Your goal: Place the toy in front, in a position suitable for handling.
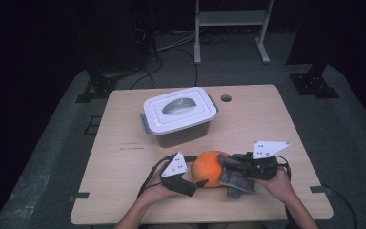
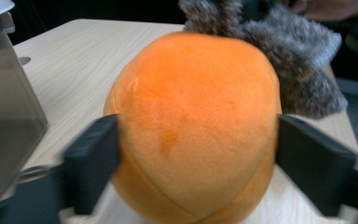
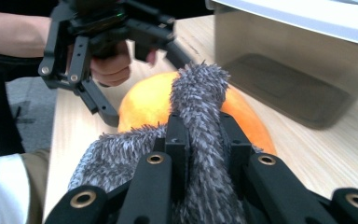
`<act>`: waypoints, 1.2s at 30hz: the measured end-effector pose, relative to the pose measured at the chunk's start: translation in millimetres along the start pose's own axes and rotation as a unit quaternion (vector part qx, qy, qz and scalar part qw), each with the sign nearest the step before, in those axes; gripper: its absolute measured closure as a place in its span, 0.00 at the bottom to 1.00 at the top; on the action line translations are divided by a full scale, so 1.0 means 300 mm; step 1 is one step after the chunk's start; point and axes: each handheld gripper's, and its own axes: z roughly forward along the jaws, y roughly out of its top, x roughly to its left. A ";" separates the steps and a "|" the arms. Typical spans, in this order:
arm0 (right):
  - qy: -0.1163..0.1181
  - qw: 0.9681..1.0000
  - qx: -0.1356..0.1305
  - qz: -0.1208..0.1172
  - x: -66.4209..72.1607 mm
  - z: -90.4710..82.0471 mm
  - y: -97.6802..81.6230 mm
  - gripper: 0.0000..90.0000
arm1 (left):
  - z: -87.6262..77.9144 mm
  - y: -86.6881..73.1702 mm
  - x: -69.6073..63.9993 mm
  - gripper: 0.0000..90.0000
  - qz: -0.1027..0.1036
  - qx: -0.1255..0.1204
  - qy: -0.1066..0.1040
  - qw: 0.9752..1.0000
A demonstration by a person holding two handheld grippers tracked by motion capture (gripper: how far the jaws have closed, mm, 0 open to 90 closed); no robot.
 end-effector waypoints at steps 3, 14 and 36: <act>0.000 1.000 0.001 -0.011 0.017 -0.002 0.026 0.85 | 0.002 0.016 -0.013 0.36 0.016 -0.003 0.016 1.000; -0.002 0.999 0.020 -0.046 0.046 0.025 0.070 0.85 | -0.012 0.038 -0.012 0.42 0.028 -0.010 0.028 0.999; 0.022 0.997 0.005 -0.069 0.100 0.037 0.117 0.85 | -0.017 0.084 -0.060 0.45 0.072 -0.018 0.016 0.997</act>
